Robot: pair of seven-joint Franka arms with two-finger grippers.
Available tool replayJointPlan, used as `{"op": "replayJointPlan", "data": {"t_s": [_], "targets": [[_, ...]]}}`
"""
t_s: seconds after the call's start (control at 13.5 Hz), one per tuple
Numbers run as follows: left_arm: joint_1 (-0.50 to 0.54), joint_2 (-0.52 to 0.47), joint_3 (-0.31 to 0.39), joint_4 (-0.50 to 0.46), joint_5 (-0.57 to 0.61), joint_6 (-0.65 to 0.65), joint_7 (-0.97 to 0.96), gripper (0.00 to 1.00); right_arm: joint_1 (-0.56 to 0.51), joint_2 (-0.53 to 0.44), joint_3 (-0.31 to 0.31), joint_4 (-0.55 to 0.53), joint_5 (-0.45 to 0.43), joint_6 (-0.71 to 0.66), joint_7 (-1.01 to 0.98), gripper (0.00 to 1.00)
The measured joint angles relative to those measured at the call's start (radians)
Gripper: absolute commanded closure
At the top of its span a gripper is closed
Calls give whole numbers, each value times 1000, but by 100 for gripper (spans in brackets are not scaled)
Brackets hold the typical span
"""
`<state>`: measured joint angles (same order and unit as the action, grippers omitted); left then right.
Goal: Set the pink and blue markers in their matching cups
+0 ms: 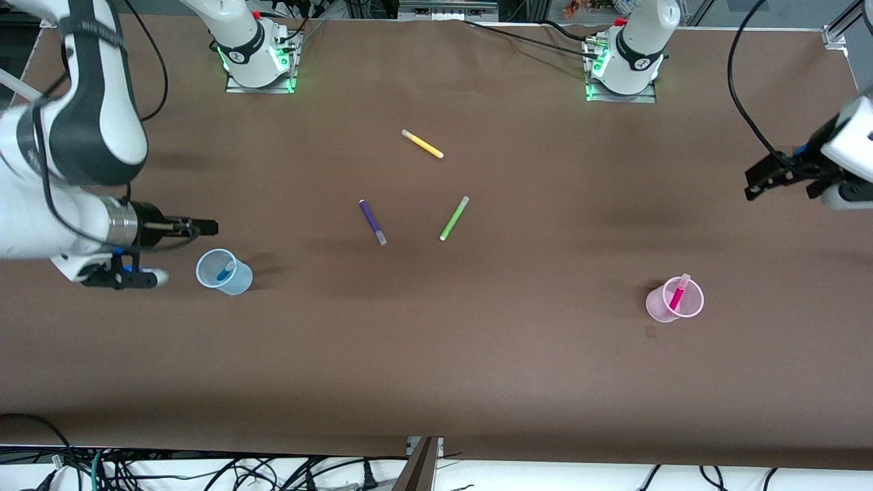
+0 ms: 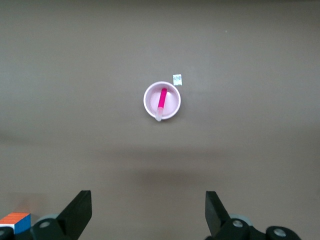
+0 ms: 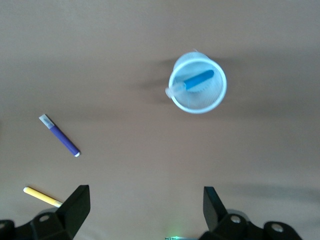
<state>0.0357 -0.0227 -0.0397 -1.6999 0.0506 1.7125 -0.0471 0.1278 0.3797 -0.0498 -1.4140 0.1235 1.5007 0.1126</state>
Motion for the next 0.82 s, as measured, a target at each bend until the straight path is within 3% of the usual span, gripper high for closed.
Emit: {"op": "replayJointPlan", "data": {"t_s": [0.3, 0.59, 0.82], "targets": [[-44, -20, 17, -28, 0, -3, 0, 0, -25, -224, -2, -186, -62, 53, 0, 0], [-145, 6, 112, 10, 0, -50, -2, 0, -67, -411, -3, -226, -127, 39, -1, 0], [-146, 26, 124, 15, 0, -50, -2, 0, -67, -474, -2, -236, -132, -21, -3, 0]]}}
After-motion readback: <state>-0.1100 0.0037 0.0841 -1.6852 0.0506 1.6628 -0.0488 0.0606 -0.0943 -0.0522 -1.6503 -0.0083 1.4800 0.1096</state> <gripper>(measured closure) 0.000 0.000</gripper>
